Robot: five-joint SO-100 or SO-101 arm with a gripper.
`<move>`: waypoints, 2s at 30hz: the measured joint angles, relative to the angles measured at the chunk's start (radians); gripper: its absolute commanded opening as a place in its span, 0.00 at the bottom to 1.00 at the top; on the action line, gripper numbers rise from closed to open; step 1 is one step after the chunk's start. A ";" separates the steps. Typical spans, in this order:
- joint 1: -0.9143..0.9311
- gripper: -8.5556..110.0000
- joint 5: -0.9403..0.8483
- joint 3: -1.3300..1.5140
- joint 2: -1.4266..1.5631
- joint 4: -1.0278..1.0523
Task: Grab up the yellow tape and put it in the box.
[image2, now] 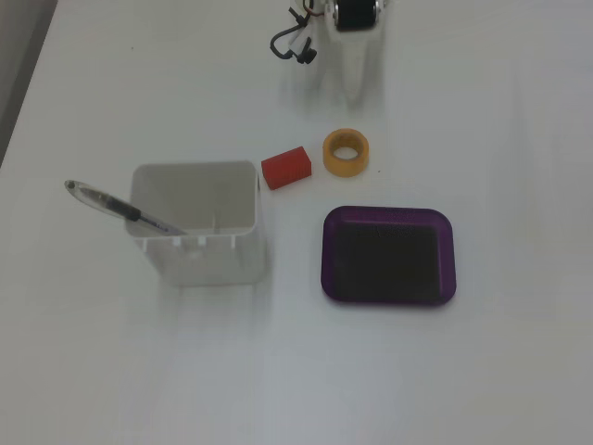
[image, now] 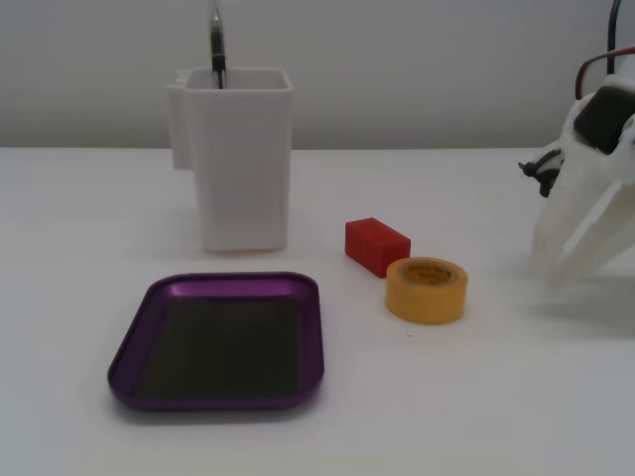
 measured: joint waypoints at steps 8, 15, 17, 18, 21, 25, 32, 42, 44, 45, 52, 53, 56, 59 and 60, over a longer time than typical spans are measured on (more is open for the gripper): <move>-0.132 0.08 0.002 -0.583 -0.586 -0.153; -0.143 0.08 0.002 -0.798 -0.950 -0.164; -0.144 0.10 -0.002 -0.815 -0.959 -0.166; -0.146 0.11 0.002 -0.815 -0.962 -0.166; -0.155 0.16 0.002 -0.818 -0.963 -0.166; -0.150 0.18 0.002 -0.818 -0.966 -0.130; -0.112 0.19 -0.005 -0.818 -1.089 -0.103; -0.002 0.19 -0.008 -0.818 -1.285 -0.110; 0.006 0.19 -0.008 -0.818 -1.302 -0.137; 0.008 0.19 -0.008 -0.818 -1.307 -0.152; -0.005 0.19 -0.008 -0.821 -1.361 -0.202; -0.002 0.19 -0.008 -0.821 -1.365 -0.202; 0.002 0.19 -0.008 -0.825 -1.371 -0.213; 0.002 0.19 -0.008 -0.825 -1.371 -0.216; 0.002 0.19 -0.008 -0.825 -1.371 -0.219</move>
